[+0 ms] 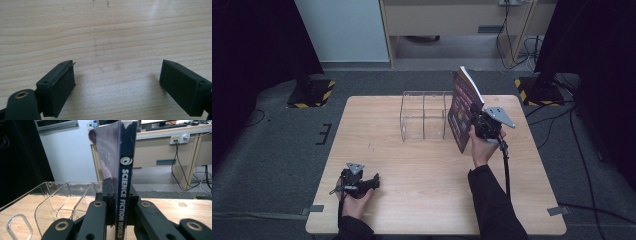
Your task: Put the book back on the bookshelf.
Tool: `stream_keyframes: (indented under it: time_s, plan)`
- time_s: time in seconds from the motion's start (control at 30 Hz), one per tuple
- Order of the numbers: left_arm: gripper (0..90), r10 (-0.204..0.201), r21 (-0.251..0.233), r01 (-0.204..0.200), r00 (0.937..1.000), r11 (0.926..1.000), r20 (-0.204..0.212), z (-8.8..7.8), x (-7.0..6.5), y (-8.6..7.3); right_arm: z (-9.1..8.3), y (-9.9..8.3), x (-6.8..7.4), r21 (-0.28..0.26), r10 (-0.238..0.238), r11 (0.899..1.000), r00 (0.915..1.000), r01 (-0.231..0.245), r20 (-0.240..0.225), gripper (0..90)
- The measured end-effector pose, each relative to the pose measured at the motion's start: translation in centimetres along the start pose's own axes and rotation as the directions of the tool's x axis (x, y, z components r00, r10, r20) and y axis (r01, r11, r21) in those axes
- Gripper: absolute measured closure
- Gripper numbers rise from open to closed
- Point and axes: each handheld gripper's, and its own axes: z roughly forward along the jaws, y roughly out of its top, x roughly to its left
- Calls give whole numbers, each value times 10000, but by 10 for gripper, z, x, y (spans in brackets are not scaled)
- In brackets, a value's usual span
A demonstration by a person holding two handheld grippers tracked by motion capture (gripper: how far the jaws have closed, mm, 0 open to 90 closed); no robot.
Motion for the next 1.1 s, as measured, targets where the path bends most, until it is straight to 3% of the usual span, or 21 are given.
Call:
stream_keyframes:
  time_s: [0.37, 0.67, 0.7, 0.73, 0.93, 1.1]
  plan:
    - [119, -14, -2, 14, 10000, 10000, 4, 0, 0, 0, 2, -6, 0, 665, -227, 9975, 9994, 243, -251, 718]
    - [119, -13, -2, 13, 10000, 10000, 3, 0, 0, 0, 6, -14, 2, 1022, -573, 9930, 9980, 598, -275, 453]
    - [119, -13, -2, 13, 10000, 10000, 3, 0, 0, 0, 3, -16, 2, 1158, -664, 9907, 9969, 711, -433, 353]
    - [119, -11, -1, 11, 10000, 10000, 3, 0, 0, 0, 2, -16, 2, 1208, -738, 9895, 9961, 791, -479, 332]
    - [119, -13, -3, 13, 10000, 10000, 2, 0, 0, 0, -11, -21, -1, 1696, -816, 9810, 9935, 940, -788, 219]
    - [119, -11, -1, 11, 10000, 10000, 3, 0, 0, 0, -30, -33, -15, 2206, -546, 9720, 9911, 806, -1217, 188]
